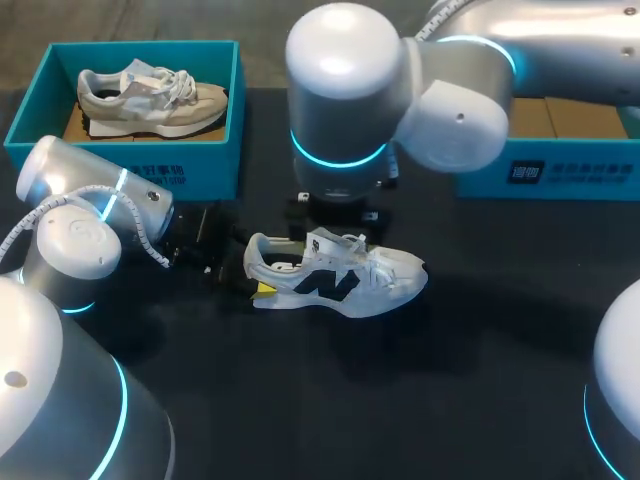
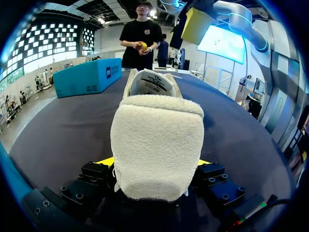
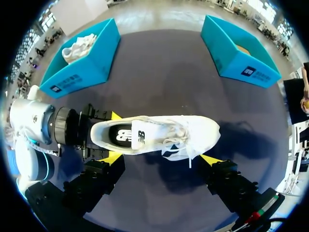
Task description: Take the shoe out of the shoebox, open the shoe tongue, remove and reinsert the insole, then place the shoe into the shoebox
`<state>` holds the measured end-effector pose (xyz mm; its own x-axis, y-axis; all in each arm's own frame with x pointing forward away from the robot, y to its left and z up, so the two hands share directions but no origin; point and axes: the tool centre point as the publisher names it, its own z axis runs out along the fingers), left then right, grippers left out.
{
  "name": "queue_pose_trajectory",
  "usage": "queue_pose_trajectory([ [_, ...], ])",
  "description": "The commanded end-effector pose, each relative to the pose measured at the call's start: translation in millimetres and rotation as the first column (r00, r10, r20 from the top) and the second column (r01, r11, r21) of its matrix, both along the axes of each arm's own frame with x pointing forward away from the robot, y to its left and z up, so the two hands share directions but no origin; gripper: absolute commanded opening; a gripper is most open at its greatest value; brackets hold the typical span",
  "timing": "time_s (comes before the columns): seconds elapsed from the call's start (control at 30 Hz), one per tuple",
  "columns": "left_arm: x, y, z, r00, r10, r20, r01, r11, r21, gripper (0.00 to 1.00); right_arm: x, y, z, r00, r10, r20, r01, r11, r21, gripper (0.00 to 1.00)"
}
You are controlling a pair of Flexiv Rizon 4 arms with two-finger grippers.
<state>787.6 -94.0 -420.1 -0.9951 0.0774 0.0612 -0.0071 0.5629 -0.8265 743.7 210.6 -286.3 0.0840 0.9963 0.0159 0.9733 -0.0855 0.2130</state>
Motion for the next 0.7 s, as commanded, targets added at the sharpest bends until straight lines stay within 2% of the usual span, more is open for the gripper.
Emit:
queue_pose_trajectory([
  [0.03,-0.1,-1,-6,1.000,0.000,-0.001,0.000,1.000,0.004,0.00,-0.5,19,-8,0.945,-0.320,0.068,0.326,0.903,-0.278,1.00],
  [0.3,-0.1,-1,-6,1.000,0.000,-0.001,0.000,1.000,0.004,0.00,4.8,23,-14,0.934,-0.350,0.069,0.352,0.877,-0.327,1.00],
  [0.4,-0.1,-1,-6,1.000,0.000,-0.001,0.000,1.000,0.004,0.00,6.1,20,-18,0.927,-0.372,0.049,0.369,0.883,-0.290,1.00],
  [0.47,-0.1,-1,-6,1.000,0.000,-0.001,0.000,1.000,0.004,0.00,5.8,17,-17,0.930,-0.366,0.040,0.366,0.908,-0.205,1.00],
  [0.7,-0.1,-1,-6,1.000,0.000,-0.001,0.000,1.000,0.004,0.00,5.8,17,-17,0.930,-0.366,0.040,0.366,0.908,-0.205,1.00],
])
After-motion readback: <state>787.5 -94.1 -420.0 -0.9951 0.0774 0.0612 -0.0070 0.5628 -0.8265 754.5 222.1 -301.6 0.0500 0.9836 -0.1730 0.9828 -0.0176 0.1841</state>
